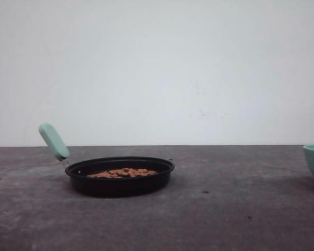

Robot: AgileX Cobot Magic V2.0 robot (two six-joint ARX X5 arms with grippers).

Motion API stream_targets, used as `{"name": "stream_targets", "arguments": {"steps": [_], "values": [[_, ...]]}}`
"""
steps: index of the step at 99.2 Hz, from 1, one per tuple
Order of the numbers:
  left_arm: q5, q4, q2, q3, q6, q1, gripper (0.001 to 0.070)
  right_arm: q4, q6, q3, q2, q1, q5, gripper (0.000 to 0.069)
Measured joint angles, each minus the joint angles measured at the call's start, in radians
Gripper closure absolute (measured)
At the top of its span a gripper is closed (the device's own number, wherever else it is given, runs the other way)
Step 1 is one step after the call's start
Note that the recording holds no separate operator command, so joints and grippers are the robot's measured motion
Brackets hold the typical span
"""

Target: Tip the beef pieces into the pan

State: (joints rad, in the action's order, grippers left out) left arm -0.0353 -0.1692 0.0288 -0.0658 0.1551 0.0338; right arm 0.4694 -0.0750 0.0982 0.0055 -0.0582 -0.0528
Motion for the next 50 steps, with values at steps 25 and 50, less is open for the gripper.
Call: {"name": "stream_targets", "arguments": {"steps": [25,50], "values": [[0.019,-0.023,-0.025,0.029,-0.034,-0.036,0.0685,-0.001,0.000,0.000,0.000,0.000,0.000,0.0684],[0.020,-0.021,-0.025,0.029,-0.069,-0.036,0.0685,-0.001,0.000,0.000,0.000,0.000,0.000,0.0684]]}}
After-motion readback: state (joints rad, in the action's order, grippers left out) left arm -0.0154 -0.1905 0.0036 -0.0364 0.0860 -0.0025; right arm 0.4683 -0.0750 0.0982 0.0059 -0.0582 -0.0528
